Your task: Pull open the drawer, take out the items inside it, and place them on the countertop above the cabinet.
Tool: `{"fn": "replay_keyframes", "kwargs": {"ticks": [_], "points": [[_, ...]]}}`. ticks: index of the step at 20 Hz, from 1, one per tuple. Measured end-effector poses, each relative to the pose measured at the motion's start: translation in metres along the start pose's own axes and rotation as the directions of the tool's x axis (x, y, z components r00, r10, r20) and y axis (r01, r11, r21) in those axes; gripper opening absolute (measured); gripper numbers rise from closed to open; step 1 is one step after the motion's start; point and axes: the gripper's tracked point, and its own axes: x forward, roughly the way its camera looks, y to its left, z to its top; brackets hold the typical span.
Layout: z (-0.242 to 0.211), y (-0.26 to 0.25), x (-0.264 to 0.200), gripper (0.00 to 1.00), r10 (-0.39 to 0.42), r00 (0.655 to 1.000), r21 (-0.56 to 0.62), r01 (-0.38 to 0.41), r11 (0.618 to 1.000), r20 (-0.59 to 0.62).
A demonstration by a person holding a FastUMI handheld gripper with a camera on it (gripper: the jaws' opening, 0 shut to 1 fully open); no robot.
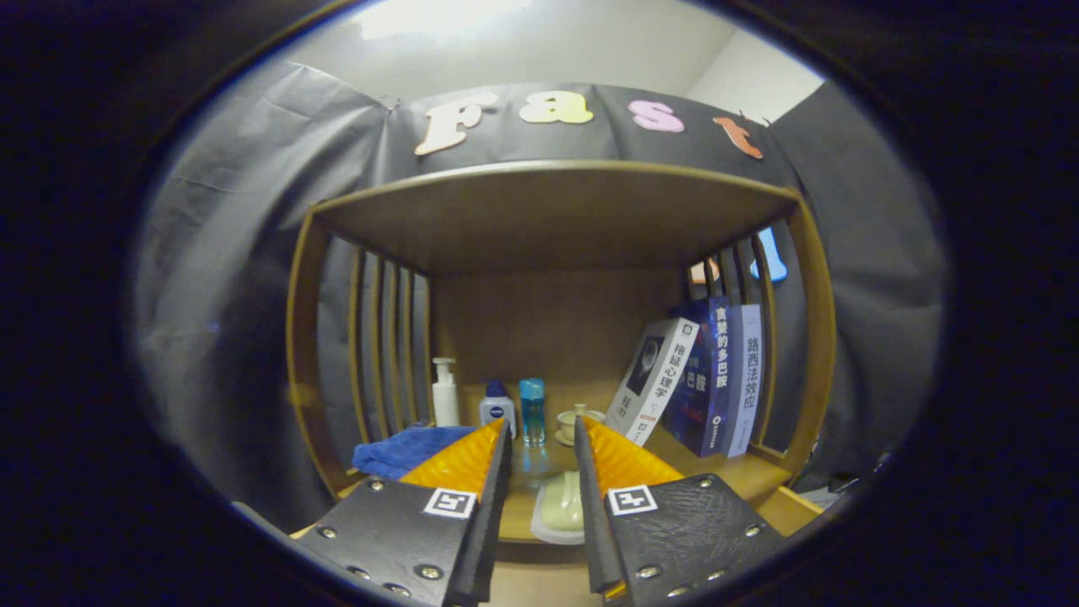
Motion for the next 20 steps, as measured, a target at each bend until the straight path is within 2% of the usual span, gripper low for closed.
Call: {"fn": "replay_keyframes", "kwargs": {"ticks": [3, 8, 14, 20], "points": [[0.005, 0.001, -0.034, 0.43, -0.008, 1.0, -0.007, 0.008, 1.0, 0.027], [-0.013, -0.003, -0.082, 0.43, -0.038, 0.999, -0.004, 0.038, 0.999, 0.03], [-0.05, -0.007, -0.127, 0.44, -0.042, 0.999, -0.01, 0.042, 0.999, -0.012], [-0.089, -0.015, -0.162, 0.45, -0.082, 0.995, 0.024, 0.084, 0.996, -0.053]]}}
